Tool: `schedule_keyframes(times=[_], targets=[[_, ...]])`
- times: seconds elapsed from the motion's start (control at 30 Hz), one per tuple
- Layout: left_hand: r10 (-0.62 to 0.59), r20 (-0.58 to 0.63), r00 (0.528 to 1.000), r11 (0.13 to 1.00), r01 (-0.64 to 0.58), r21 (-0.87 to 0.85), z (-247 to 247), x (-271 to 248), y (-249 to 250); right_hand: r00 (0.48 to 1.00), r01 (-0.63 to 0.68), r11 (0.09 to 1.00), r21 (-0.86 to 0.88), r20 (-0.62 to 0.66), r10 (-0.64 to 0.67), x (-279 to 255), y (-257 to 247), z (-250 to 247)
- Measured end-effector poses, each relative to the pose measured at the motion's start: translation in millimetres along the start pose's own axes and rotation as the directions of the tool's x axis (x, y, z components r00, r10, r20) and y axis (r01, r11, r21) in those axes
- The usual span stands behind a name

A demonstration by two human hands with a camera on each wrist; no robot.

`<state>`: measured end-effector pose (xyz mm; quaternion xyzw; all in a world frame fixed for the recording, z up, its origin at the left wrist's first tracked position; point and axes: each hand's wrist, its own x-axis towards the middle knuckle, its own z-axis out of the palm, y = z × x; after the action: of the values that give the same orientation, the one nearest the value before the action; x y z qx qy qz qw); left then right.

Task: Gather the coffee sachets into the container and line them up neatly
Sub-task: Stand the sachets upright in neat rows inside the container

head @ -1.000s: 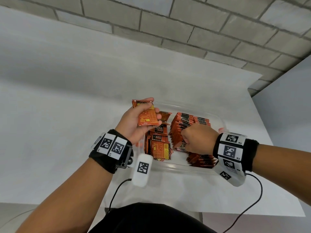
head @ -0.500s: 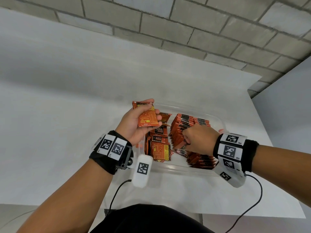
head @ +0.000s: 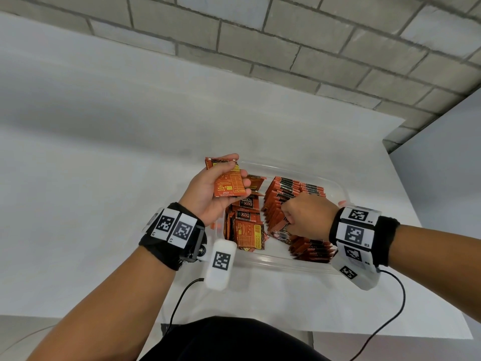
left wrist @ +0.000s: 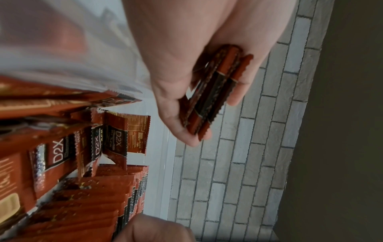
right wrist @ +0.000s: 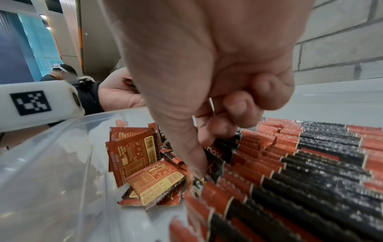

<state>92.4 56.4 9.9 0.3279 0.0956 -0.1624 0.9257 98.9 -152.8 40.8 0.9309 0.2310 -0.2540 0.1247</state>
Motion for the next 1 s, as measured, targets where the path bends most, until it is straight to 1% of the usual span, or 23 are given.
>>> schedule_keyframes(times=[0.17, 0.27, 0.43, 0.5, 0.57, 0.63, 0.67, 0.77, 0.83, 0.9, 0.93, 0.97, 1.0], targets=[[-0.007, -0.008, 1.000, 1.000, 0.007, -0.009, 0.7, -1.0, 0.9, 1.000, 0.006, 1.000, 0.009, -0.019, -0.005, -2.0, -0.1, 0.6], [-0.008, -0.001, 1.000, 1.000, 0.008, -0.005, 2.0, -2.2, 1.6, 0.999, -0.001, 0.999, 0.046, -0.051, 0.003, -4.4, 1.8, -1.2], [-0.029, 0.001, 1.000, 0.999, 0.029, 0.015, 4.1, -5.7, 0.8, 0.983, -0.016, 0.964, 0.266, -0.173, 0.064, -16.2, 12.4, -18.1], [-0.046, 0.022, 0.999, 0.996, 0.044, 0.083, 6.1, -7.7, 0.3, 0.965, 0.034, 0.915, 0.403, -0.253, 0.075, -23.0, 15.5, -28.5], [-0.067, 0.075, 0.995, 0.982, 0.053, 0.182, 13.1, -10.8, -0.4, 0.924, 0.103, 0.820, 0.563, -0.359, 0.130, -29.1, 16.7, -38.2], [-0.079, 0.119, 0.990, 0.959, 0.043, 0.281, 23.0, -14.0, -2.8, 0.888, 0.163, 0.720, 0.675, -0.417, 0.191, -34.1, 13.6, -45.5], [-0.082, 0.141, 0.987, 0.948, 0.034, 0.315, 28.2, -15.6, -4.5, 0.887, 0.180, 0.685, 0.706, -0.417, 0.196, -36.1, 10.2, -47.5], [-0.107, 0.177, 0.978, 0.931, 0.036, 0.363, 39.8, -18.3, -11.6, 0.904, 0.218, 0.628, 0.747, -0.398, 0.158, -39.7, 0.9, -45.0], [-0.129, 0.168, 0.977, 0.930, 0.061, 0.362, 42.5, -19.2, -14.5, 0.901, 0.247, 0.567, 0.786, -0.401, 0.163, -41.4, 0.5, -41.5], [-0.148, 0.147, 0.978, 0.929, 0.086, 0.360, 43.2, -20.2, -14.6, 0.885, 0.283, 0.502, 0.817, -0.425, 0.192, -43.1, 3.7, -39.9], [-0.151, 0.139, 0.979, 0.927, 0.092, 0.363, 42.8, -20.2, -14.8, 0.865, 0.311, 0.473, 0.825, -0.452, 0.219, -44.0, 5.4, -39.3], [-0.148, 0.124, 0.981, 0.927, 0.094, 0.364, 42.3, -19.8, -15.2, 0.830, 0.347, 0.447, 0.825, -0.492, 0.262, -45.0, 7.4, -38.9], [-0.142, 0.104, 0.984, 0.933, 0.099, 0.346, 42.8, -19.4, -15.0, 0.776, 0.392, 0.434, 0.811, -0.545, 0.318, -46.5, 8.5, -38.6]])
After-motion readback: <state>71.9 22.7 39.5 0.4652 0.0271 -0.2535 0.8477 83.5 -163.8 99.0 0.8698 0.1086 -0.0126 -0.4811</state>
